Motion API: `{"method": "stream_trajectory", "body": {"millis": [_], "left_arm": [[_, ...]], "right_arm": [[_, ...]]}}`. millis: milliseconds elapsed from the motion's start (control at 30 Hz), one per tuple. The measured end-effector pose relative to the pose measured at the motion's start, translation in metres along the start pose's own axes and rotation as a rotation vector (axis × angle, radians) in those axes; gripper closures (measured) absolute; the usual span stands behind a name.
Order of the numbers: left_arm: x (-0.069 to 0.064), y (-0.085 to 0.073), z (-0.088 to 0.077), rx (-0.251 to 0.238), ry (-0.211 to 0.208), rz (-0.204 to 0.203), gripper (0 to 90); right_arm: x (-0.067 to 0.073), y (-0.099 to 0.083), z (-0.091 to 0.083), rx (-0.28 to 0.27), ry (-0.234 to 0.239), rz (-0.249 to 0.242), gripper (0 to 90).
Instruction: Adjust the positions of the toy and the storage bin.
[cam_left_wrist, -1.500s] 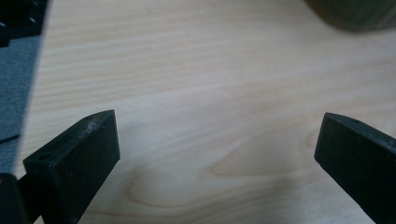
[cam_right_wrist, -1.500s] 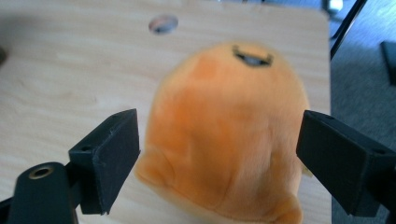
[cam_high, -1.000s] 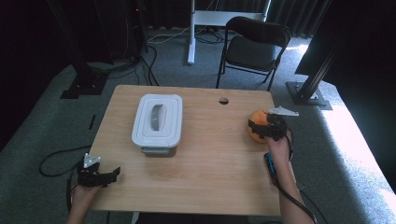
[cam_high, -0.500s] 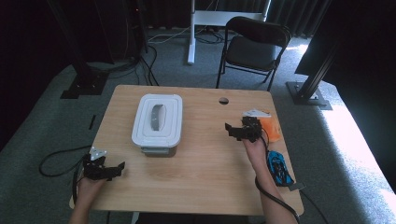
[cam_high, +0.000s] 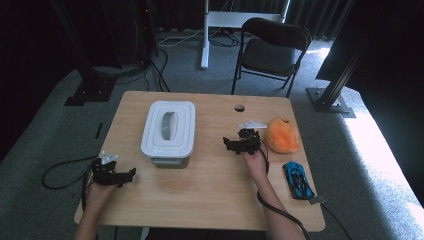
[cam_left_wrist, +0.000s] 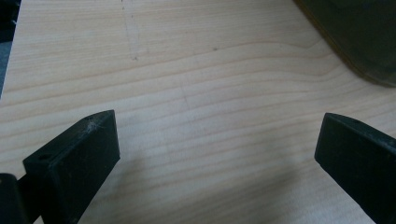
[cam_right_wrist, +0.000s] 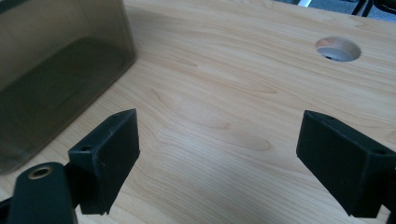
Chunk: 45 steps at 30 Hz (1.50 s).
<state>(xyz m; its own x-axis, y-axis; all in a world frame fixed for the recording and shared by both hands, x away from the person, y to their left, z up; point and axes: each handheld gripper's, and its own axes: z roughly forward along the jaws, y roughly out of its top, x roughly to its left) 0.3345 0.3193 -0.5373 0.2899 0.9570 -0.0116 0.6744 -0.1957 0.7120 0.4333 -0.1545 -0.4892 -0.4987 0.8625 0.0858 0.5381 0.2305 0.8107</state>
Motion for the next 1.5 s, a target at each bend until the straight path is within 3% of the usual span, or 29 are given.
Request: {"method": "stream_trajectory", "body": {"millis": [267, 467, 700, 867, 1100, 1400, 1500], "left_arm": [[0.0, 0.008, 0.005, 0.013, 0.006, 0.017, 0.5], [0.004, 0.013, 0.01, 0.013, 0.016, 0.013, 0.5], [0.007, 0.023, 0.016, 0.011, 0.018, 0.016, 0.5], [0.01, 0.031, 0.019, 0.007, 0.015, 0.015, 0.4], [0.016, 0.039, 0.024, 0.003, 0.01, 0.011, 0.5], [0.024, 0.05, 0.031, -0.012, 0.003, -0.006, 0.5], [0.026, 0.053, 0.034, -0.009, 0.002, 0.008, 0.5]], "right_arm": [[0.015, -0.002, 0.016, 0.001, 0.03, 0.0, 12.7], [0.022, 0.0, 0.029, 0.01, 0.019, -0.016, 12.7], [0.028, 0.003, 0.041, -0.021, 0.003, 0.009, 12.7], [0.033, 0.002, 0.049, -0.025, 0.022, 0.04, 12.7], [0.044, 0.0, 0.061, -0.005, 0.027, 0.029, 12.7], [0.059, 0.012, 0.072, 0.005, 0.041, 0.007, 12.7], [0.064, 0.018, 0.074, -0.004, 0.055, 0.013, 12.7]]}}
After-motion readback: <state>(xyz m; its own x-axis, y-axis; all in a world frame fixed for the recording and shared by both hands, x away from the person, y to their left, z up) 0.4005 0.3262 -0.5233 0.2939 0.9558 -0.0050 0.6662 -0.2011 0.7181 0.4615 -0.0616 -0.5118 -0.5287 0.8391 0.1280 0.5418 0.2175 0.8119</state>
